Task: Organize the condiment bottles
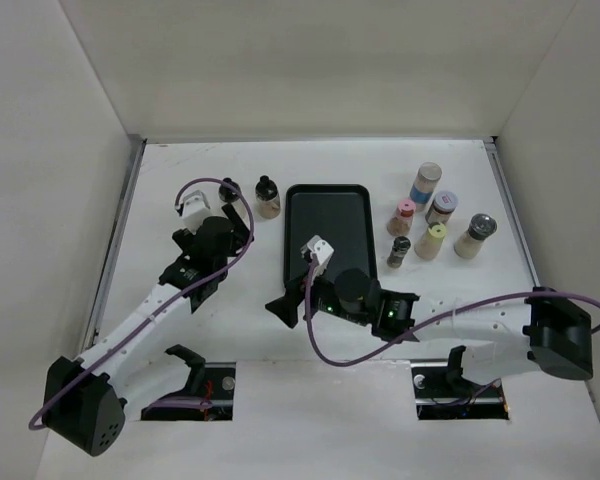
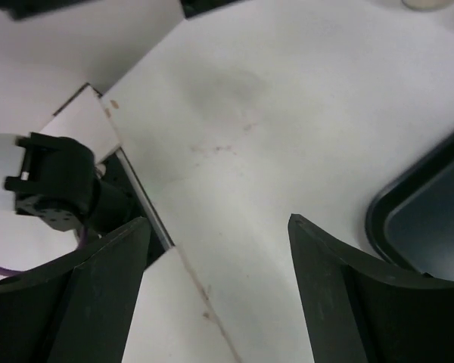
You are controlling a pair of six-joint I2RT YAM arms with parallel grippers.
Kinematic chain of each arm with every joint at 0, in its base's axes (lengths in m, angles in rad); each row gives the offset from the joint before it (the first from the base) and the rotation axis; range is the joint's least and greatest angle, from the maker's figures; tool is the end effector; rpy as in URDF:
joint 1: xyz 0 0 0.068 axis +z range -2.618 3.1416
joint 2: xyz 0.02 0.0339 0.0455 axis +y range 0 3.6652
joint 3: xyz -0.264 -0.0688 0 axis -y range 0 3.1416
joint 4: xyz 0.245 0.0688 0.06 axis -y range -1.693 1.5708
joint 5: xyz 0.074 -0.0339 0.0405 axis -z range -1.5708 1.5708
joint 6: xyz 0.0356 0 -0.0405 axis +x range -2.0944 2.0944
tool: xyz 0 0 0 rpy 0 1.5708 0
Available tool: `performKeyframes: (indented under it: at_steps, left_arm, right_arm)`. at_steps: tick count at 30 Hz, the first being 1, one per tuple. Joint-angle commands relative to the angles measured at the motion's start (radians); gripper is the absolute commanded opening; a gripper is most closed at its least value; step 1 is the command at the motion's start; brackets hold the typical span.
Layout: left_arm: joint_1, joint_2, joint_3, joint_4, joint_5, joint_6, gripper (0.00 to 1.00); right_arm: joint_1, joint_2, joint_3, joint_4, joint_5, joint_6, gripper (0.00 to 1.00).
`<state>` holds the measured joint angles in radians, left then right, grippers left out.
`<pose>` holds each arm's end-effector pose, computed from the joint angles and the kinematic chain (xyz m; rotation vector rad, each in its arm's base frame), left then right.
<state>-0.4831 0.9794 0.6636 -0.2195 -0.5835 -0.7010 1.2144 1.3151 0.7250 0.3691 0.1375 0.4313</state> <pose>0.1982 -0.0818 0.2607 -0.5532 1.9357 -0.1362 0.1081 0.2764 0.2585 -0.6331 1.8099 1.0335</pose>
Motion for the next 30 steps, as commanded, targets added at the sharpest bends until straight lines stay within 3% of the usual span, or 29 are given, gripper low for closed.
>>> performKeyframes:
  at_steps: [1,3,11,14,18,27,30]
  left_arm:
    - [0.022,-0.004,0.022,0.014,-0.027,0.021,1.0]
    - [0.042,-0.007,0.018,0.019,-0.024,0.024,1.0]
    - [0.057,0.062,0.03,0.117,-0.045,0.106,1.0]
    - [0.064,0.094,0.04,0.176,-0.061,0.141,1.0]
    - [0.07,0.143,0.044,0.255,-0.113,0.187,1.0]
    - [0.102,0.363,0.099,0.456,-0.029,0.233,0.95]
    - [0.119,0.441,0.14,0.52,0.008,0.25,0.95]
  right_arm:
    - [0.039,-0.001,0.022,0.068,0.057,-0.069,0.8]
    - [0.043,0.021,-0.033,0.158,0.07,-0.063,0.73]
    - [0.049,0.03,-0.104,0.251,0.096,-0.059,0.21]
    - [0.041,0.049,-0.11,0.249,0.131,-0.043,0.15]
    - [0.014,0.036,-0.13,0.254,0.194,-0.029,0.2]
    - [-0.037,0.019,-0.168,0.294,0.211,-0.005,0.57]
    - [-0.039,0.032,-0.168,0.298,0.209,-0.008,0.65]
